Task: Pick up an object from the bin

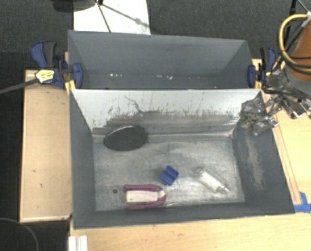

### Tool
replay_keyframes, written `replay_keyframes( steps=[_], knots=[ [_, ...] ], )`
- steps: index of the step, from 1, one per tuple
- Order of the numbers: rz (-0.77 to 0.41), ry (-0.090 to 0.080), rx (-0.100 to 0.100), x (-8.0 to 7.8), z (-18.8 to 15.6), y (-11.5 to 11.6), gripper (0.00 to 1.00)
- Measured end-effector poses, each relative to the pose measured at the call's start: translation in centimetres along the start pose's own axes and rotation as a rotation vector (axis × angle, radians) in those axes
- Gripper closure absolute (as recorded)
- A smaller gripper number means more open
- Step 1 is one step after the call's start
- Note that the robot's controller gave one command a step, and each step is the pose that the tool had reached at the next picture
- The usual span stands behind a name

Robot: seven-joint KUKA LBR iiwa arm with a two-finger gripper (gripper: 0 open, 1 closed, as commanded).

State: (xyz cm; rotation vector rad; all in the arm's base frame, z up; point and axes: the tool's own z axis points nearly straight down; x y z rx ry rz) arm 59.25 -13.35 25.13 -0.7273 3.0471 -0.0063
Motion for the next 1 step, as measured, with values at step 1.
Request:
replay_keyframes(
  steps=[1],
  knots=[
    [-0.075, -0.002, 0.0, -0.15, -5.76, 0.29, 1.0]
  ],
)
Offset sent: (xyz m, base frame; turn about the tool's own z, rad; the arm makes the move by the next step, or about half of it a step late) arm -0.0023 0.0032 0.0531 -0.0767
